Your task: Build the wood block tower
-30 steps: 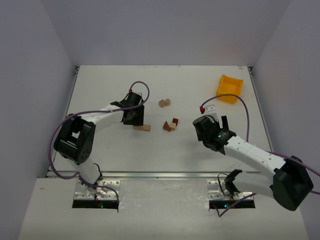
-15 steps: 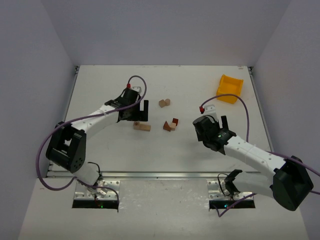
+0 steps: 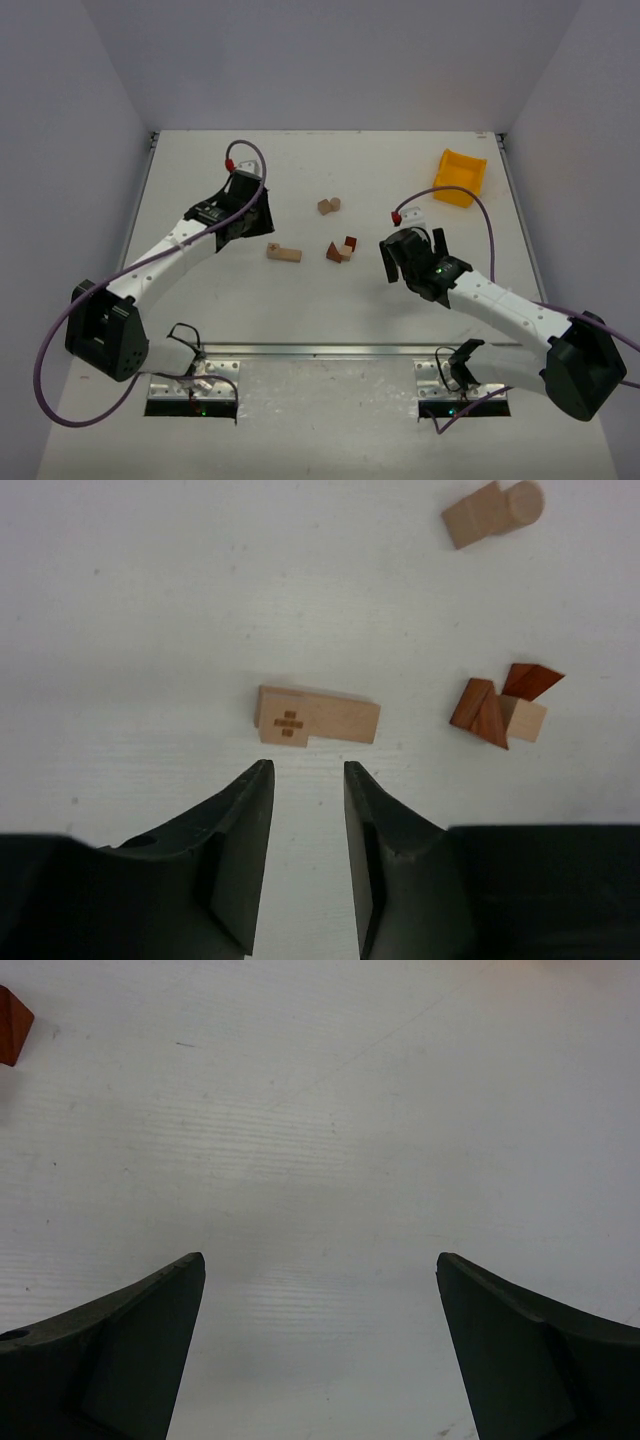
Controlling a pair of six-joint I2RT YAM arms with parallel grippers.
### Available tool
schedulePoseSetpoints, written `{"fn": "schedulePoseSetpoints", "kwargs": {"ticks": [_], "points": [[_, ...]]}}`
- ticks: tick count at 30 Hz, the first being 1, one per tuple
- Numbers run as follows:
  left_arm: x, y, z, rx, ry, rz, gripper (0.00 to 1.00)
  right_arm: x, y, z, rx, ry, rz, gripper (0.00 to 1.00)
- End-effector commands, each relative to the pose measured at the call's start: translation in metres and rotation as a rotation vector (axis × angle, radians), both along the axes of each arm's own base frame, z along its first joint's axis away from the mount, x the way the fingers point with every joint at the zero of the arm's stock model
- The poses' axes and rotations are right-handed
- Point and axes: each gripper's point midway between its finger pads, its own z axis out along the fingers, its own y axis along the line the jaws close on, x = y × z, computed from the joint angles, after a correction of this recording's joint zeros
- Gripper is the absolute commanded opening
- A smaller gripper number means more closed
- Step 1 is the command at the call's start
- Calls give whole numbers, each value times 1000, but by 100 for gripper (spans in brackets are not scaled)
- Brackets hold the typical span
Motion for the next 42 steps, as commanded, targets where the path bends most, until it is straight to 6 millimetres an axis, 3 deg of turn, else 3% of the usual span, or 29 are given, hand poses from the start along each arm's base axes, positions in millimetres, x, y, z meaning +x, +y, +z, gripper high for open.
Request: {"fn": "schedulePoseSetpoints", "kwargs": {"ticks": [1,7,15,20,33,42], "points": [[-33,24,-22,-21,63,146,0,12,10,17,47,-58,0,99],[-45,27,-61,3,131,153,0,11,9,15,42,-49,-6,99],[-22,0,-80,-56,130,53,0,10,3,14,18,-53,-27,99],[-17,-2,-94,-32,169,48,0,10,0,15,9,-58,-38,99],[2,-2,-97,-6,150,70,0,8,-5,14,-6,-58,-58,99],[3,2,-96,19,146,75,0,8,-6,16,1,-75,-66,99]]}}
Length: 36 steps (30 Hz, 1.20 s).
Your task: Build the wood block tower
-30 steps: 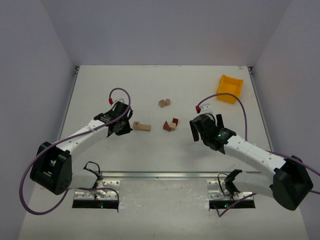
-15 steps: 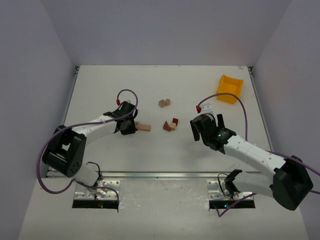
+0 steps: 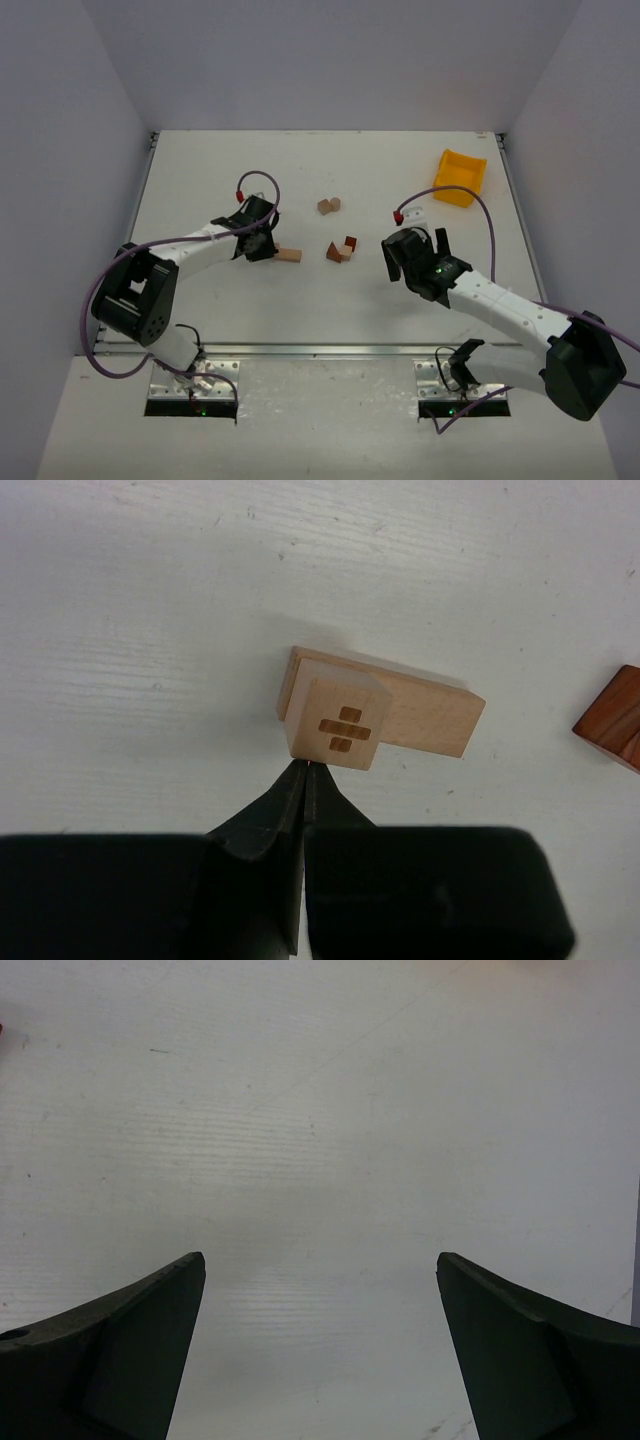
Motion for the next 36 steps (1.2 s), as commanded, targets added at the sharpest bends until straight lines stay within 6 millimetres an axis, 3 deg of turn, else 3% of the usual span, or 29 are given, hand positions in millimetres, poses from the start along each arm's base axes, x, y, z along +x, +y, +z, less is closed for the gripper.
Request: {"fn": "schedulePoseSetpoints", "kwargs": {"ticks": [1,6,9,12,16,17,19,21,22,23,24,26,28,29,32,34,36], "points": [[19,4,13,12,-60,17,0,7,0,14,23,-58,-34,99],[17,4,11,7,-44,11,0,6,0,14,22,-55,-35,99],[4,4,7,-7,-17,1,0,6,1,14,26,-54,-32,99],[-2,5,17,-22,-28,-3,0,7,3,14,32,-57,-28,99],[-4,4,47,-52,-83,-8,0,7,4,14,40,-54,-20,99],[-4,3,61,-65,-110,-10,3,7,5,14,42,-55,-19,99],[-3,1,87,-90,-172,-17,22,8,5,15,46,-58,-16,99],[4,-4,119,-116,-257,-26,48,9,5,17,52,-70,-15,99],[8,-5,131,-125,-292,-25,77,9,6,17,56,-72,-11,99],[13,-6,143,-131,-324,-21,94,9,7,18,58,-74,-8,99],[20,-8,153,-139,-352,-22,100,10,8,19,61,-77,-5,99],[29,-14,159,-142,-368,-40,100,11,9,20,66,-79,-2,99],[50,-45,180,-194,-424,-218,100,13,10,21,65,-82,2,99],[58,-61,168,-169,-416,-374,100,13,11,20,62,-79,9,99],[74,-110,175,-192,-508,-794,100,13,15,15,55,-56,35,99],[92,-117,158,-147,-504,-886,100,12,15,12,51,-49,36,99],[109,-125,155,-124,-504,-922,100,12,15,11,53,-45,38,99]]}}
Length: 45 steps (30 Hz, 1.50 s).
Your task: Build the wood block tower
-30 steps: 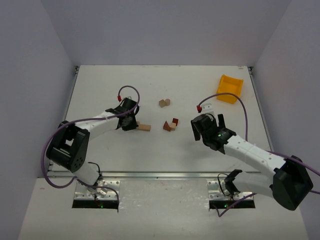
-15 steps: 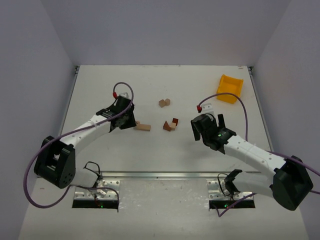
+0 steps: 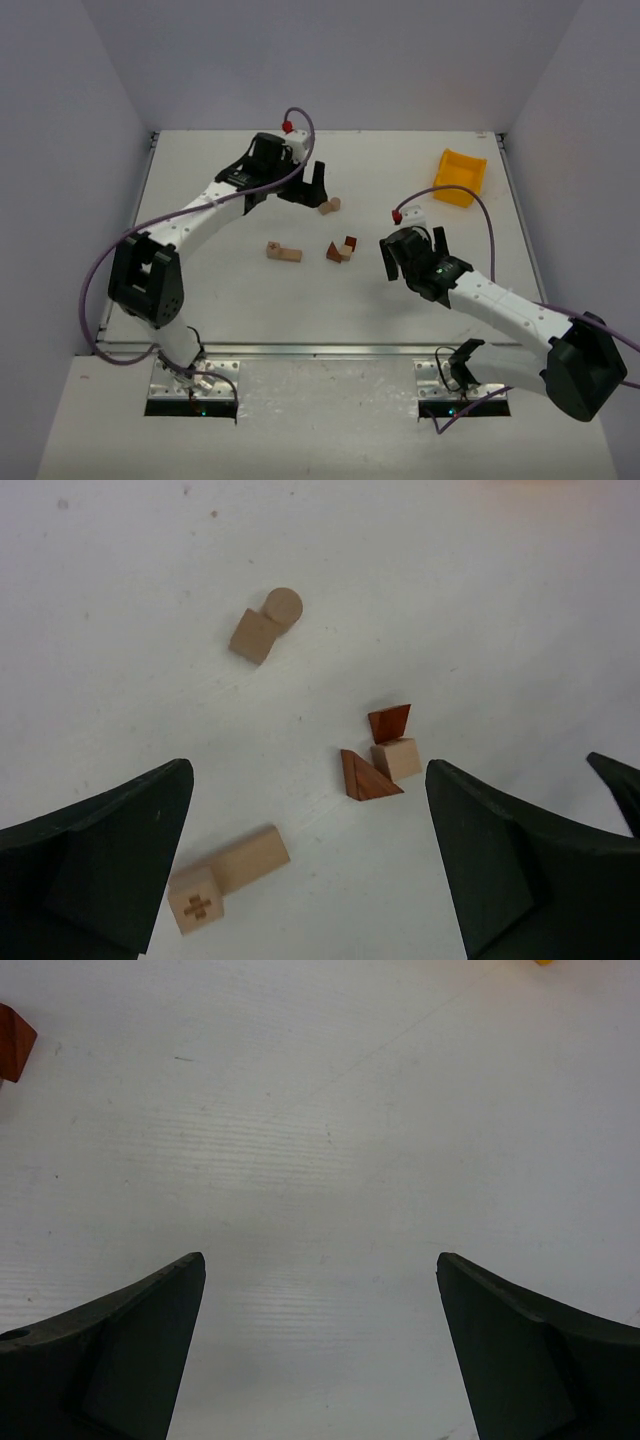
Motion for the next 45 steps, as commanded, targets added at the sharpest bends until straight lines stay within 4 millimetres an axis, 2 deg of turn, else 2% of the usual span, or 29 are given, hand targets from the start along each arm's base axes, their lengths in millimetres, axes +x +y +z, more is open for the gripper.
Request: {"fn": "schedulePoseSetpoints", "kwargs": {"ticks": [1,4,5,7,9,14,16,26,31,35,45], "points": [[35,-42,6,55,-152,-349,100,10,7,10,25,-41,9,99],[58,-50,-2,85,-138,-361,100,8,5,10,28,-45,8,99],[60,-51,-1,86,-144,-361,100,8,5,11,30,-47,8,99],[68,-54,-16,98,-124,-370,100,7,4,11,37,-54,2,99],[69,-57,-22,97,-111,-376,100,8,2,12,38,-59,-7,99],[74,-61,-77,143,-1,-380,100,9,-2,11,24,-64,-34,99],[77,-64,-86,146,15,-388,100,10,-3,11,25,-64,-40,99],[85,-53,-130,222,96,-339,81,10,-5,9,35,-58,-53,99],[90,-54,-134,233,103,-329,67,10,-5,9,36,-55,-49,99],[91,-53,-136,238,102,-329,64,10,-4,7,33,-47,-46,99],[90,-53,-134,241,100,-336,48,10,-3,5,32,-41,-40,99]]}}
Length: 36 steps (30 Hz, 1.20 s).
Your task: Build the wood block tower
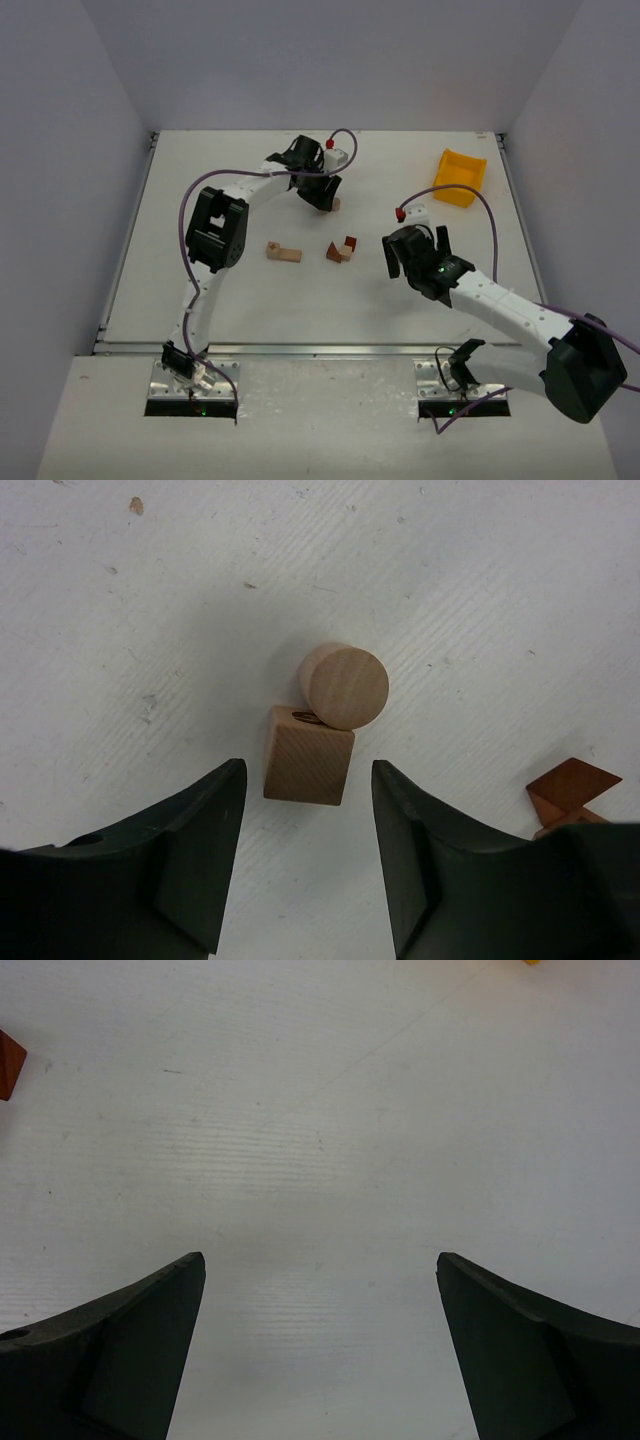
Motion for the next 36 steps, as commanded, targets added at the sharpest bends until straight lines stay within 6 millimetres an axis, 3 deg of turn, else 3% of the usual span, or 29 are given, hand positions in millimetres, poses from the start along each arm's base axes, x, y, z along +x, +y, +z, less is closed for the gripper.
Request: {"fn": "schedulePoseSetpoints", "kwargs": {"ticks": [1,7,14,18,23,26,29,33,36], "points": [[9,-9,16,-25,-51,-23,47,5,1,4,19,-29,-14,99],[8,-11,17,-32,-46,-26,38,5,2,4,21,-30,-13,99],[10,-7,30,-30,-63,17,10,5,1,4,22,-32,-15,99],[7,-5,45,-41,-94,31,8,4,1,4,27,-33,-15,99],[0,-2,48,-41,-104,12,7,3,2,5,32,-33,-10,99],[-4,-6,52,-51,-118,-59,2,4,2,5,32,-34,-7,99],[-3,-11,70,-68,-151,-113,0,4,4,5,38,-33,0,99],[-23,-14,114,-81,-260,-343,0,3,3,6,37,-36,4,99],[-43,-3,122,-36,-313,-447,0,1,4,6,48,-39,8,99]]}}
